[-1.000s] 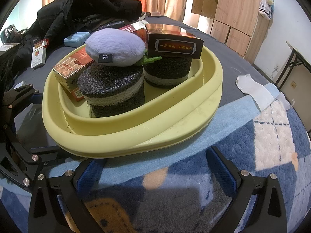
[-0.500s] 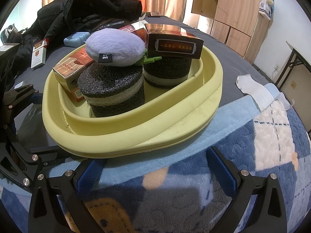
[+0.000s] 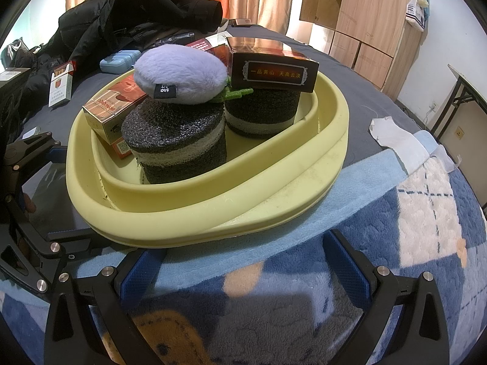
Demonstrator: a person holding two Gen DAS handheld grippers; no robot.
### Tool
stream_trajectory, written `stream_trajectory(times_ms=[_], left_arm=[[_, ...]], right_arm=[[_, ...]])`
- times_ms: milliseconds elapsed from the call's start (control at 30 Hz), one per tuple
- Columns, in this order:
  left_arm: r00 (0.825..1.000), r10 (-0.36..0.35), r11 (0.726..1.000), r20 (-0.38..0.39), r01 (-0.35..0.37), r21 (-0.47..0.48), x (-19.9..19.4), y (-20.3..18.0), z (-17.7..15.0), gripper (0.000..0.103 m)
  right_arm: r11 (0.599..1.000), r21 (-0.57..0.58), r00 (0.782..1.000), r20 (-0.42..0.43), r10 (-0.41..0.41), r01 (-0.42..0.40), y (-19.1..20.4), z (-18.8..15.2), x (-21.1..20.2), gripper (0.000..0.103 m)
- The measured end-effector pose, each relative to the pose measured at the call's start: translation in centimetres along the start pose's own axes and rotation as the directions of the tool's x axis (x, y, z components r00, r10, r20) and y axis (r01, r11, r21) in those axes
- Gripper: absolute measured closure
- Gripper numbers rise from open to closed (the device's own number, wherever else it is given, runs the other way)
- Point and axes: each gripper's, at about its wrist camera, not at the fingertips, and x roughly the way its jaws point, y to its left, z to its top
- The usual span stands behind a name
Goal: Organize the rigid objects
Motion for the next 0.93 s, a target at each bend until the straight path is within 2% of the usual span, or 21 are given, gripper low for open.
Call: stream_trajectory(times_ms=[933], left_arm=[[1.0, -0.004, 1.0, 0.0, 0.004, 0.0, -0.15, -0.3, 0.04, 0.0]], right_arm=[[1.0, 0.0, 1.0, 0.0, 0.0, 0.0, 0.0, -0.01, 0.0, 0.0]])
